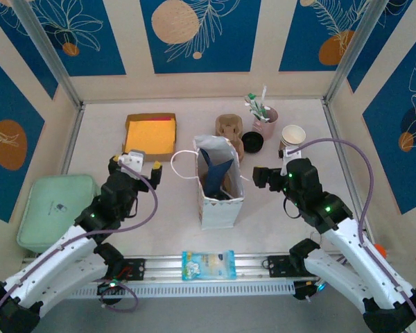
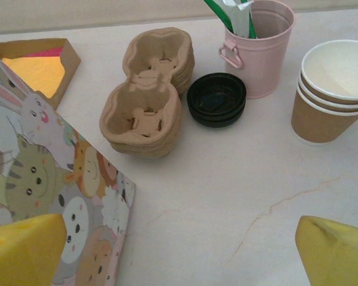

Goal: Pack the takeout coffee

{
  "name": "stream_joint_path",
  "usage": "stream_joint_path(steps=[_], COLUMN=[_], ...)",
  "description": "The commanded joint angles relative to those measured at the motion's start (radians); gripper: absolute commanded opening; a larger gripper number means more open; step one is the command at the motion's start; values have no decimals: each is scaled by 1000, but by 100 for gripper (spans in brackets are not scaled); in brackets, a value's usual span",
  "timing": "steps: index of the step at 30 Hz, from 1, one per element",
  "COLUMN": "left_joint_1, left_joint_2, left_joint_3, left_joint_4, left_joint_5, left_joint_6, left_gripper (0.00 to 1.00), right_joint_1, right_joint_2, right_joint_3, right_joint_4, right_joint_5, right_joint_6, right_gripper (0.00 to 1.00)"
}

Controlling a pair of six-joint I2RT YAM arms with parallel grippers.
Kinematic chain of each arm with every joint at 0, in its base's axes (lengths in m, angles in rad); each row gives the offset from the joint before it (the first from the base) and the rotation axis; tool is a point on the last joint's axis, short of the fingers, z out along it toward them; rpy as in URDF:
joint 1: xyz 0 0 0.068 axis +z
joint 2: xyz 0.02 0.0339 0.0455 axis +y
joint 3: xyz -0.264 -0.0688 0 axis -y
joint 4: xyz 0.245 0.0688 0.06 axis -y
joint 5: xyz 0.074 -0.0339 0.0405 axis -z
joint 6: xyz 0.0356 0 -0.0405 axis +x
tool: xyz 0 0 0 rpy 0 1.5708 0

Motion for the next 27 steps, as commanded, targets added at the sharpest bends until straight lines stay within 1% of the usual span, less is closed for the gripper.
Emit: stream_joint_path(steps=[1, 5, 12, 27], left_joint_1=[6, 6, 6, 6], left_joint_2=[-16, -26, -30, -59], left_joint_3=[-27, -61, -87, -149], left_joint_4=[47, 93, 103, 140], left_joint_5=[-35, -45, -68, -110], left_joint_6=[12, 16, 19, 34], left_gripper=[100, 100, 100, 100], right_joint_1=[-6, -10, -15, -24], right_joint_2=[-28, -52, -96, -136], right_joint_3=[-29, -78, -150, -206], right_joint_4=[38, 74, 117, 120], right_joint_5=[27, 39, 59, 79], right_joint_6=[-13, -14, -23, -12], right_gripper=[99, 99, 99, 99])
